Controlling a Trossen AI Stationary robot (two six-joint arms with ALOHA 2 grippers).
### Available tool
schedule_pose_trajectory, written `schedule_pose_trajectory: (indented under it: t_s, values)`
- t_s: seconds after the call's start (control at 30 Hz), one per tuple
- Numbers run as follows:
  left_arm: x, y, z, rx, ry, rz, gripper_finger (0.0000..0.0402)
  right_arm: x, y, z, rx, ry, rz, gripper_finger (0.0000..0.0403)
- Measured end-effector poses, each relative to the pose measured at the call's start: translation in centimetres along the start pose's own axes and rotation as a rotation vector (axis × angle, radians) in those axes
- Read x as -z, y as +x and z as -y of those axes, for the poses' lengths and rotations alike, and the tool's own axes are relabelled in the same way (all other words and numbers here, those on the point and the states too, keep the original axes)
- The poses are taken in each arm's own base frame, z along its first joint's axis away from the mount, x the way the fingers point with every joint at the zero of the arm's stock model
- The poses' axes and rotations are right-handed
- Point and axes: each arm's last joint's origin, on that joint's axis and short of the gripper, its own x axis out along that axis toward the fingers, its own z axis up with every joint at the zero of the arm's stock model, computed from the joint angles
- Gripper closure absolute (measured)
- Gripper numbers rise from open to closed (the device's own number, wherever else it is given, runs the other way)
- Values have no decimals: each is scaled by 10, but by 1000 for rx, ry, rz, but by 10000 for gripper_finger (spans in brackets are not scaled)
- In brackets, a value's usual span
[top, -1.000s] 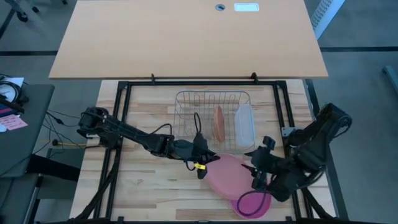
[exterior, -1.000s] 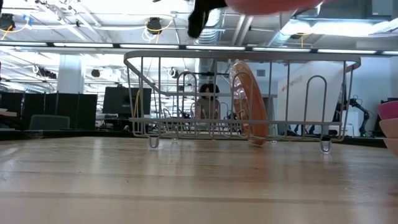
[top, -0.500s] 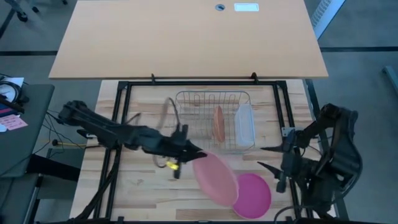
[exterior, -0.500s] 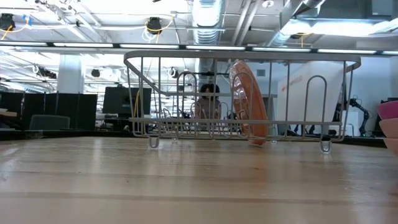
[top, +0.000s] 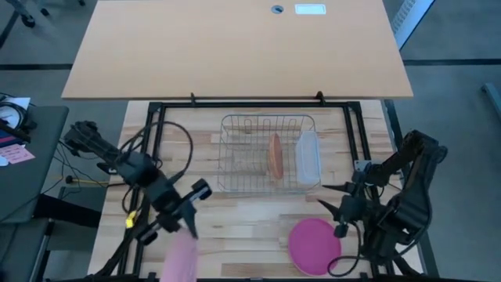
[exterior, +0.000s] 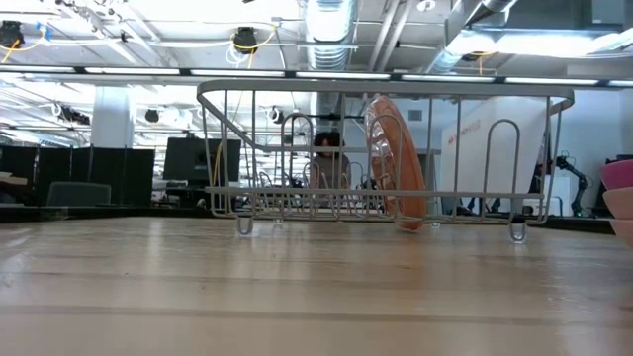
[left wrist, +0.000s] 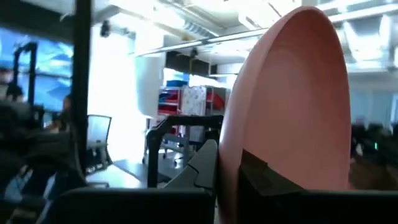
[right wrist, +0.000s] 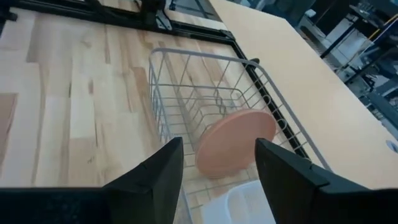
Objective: Sort dishes
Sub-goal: Put the light pink plate in the dish rack
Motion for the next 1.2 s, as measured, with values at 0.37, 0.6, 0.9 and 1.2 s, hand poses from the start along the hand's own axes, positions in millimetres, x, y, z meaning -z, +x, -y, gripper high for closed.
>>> schedule_pose_trajectory:
  t_s: [0.37,0.6,0.9,1.2]
  values:
    - [3,13,12,165,206,145,389,-10,24,8,76,75,-33,200]
    - [25,25,11,318,320,117,389,-9,28,7,80,3,-47,201]
    - [57,33,0,383,492,12,389,-10,31,8,87,-166,-61,201]
    - [54,29,-12,365,503,-10,389,-14,44,15,128,-284,-95,201]
